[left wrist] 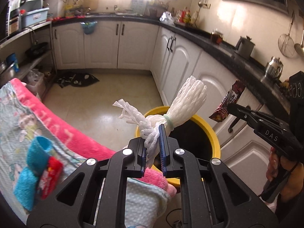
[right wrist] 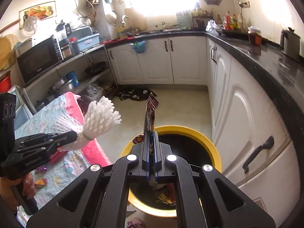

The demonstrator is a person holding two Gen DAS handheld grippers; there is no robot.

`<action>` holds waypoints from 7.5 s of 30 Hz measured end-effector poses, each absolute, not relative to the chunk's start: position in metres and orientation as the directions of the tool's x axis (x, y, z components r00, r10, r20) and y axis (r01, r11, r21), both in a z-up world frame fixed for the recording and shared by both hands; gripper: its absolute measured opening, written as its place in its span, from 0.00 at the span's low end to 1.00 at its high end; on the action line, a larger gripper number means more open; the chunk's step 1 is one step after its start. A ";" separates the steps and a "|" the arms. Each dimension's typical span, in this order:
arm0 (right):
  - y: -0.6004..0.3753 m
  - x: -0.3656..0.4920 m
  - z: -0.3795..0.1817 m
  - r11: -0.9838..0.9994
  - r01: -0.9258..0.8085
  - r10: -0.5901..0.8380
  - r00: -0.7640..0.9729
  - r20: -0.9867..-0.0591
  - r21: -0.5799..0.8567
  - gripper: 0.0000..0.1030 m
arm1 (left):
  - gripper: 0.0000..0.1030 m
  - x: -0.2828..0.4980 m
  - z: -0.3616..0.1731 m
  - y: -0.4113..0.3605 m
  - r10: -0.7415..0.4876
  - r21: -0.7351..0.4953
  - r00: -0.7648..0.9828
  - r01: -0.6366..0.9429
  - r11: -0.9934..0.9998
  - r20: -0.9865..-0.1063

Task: Collect trash
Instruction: 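Carry the chocolate wrapper and white mesh net over the yellow bin, then open both tools to drop the wrapper and mesh net into the bin, then move both open tools back over the remaining items on the bed, then grasp the red can with the right tool while the left tool grasps the purple wrapper, then carry the red can and purple wrapper over the yellow bin with both tools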

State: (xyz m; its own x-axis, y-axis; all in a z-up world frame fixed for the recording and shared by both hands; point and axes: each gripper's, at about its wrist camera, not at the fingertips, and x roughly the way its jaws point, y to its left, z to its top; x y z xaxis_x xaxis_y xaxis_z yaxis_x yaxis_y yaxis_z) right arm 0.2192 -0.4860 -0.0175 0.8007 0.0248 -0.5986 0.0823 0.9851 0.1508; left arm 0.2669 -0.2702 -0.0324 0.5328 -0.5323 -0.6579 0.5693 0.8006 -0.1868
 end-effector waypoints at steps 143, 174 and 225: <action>-0.223 0.324 -0.096 0.936 -0.244 0.343 0.489 -0.802 0.252 0.65 | 0.81 0.243 -0.103 -0.026 -0.306 -0.030 0.555 0.450 0.893 -0.774; -0.212 0.303 -0.107 0.909 -0.349 0.377 0.461 -0.803 0.226 0.27 | 0.23 0.218 -0.111 0.012 -0.283 -0.111 0.559 0.322 0.940 -0.779; -0.322 0.202 0.036 0.917 -0.362 0.392 0.746 -0.538 0.166 0.27 | 0.23 0.186 0.031 -0.078 -0.347 -0.131 0.747 0.334 0.933 -0.567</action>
